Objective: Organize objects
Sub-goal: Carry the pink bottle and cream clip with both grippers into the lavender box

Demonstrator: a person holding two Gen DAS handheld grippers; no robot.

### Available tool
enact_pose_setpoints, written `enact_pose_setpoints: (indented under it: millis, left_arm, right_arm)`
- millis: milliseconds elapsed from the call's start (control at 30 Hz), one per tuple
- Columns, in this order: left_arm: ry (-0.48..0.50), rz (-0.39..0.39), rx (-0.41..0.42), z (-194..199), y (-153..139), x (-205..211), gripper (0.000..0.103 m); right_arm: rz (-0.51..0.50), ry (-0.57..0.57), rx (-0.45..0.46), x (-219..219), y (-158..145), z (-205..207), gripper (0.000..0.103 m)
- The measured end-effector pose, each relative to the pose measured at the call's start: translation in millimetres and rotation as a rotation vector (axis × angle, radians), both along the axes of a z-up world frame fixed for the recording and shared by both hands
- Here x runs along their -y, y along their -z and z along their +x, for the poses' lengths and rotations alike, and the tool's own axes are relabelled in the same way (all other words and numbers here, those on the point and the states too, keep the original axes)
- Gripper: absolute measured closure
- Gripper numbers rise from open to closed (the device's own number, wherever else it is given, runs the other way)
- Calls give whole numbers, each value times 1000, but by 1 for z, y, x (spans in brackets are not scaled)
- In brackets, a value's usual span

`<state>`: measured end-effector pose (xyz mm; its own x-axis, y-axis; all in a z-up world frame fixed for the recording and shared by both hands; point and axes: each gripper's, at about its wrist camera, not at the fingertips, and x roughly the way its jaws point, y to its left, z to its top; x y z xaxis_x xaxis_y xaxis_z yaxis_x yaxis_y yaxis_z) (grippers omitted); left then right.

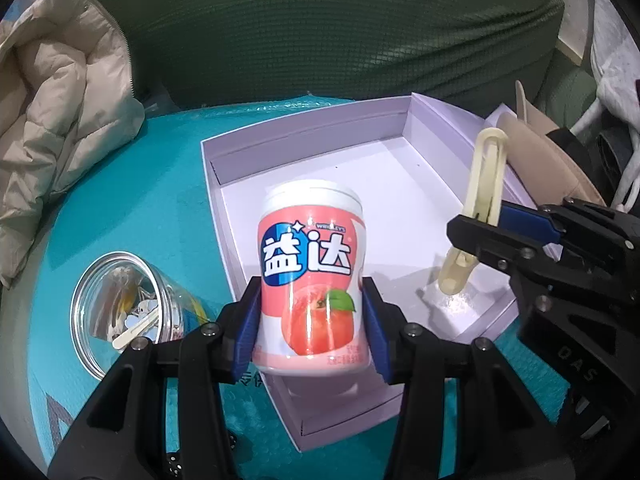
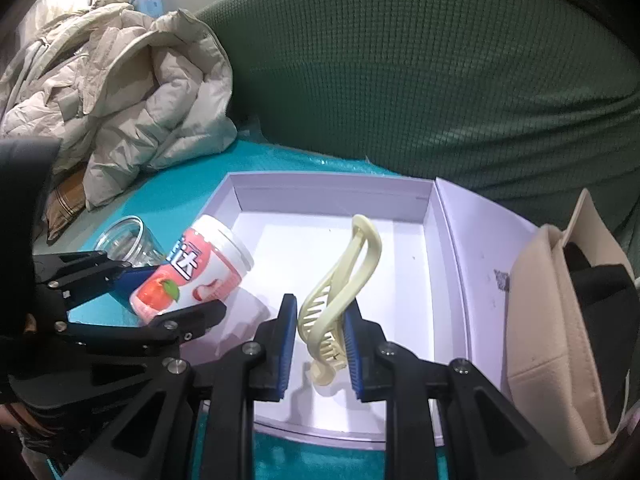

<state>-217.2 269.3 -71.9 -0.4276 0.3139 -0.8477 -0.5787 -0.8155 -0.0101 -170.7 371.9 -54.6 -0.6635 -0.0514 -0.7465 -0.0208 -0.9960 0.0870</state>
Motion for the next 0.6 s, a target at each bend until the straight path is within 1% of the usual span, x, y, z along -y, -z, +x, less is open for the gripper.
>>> enact_pose_setpoints:
  millis: [100,300,600]
  left_arm:
    - [-3,0,19,-1,4,0,58]
    - [20,-22,12,3,6,-6,58]
    - [16,-4,24,4,8,-7,58]
  right_arm:
    - [-1,1,22,-2,6,0,81]
    - [5,-11,30,-1,8,-1,81]
    - [18,-5,30,-2,9,-6,80]
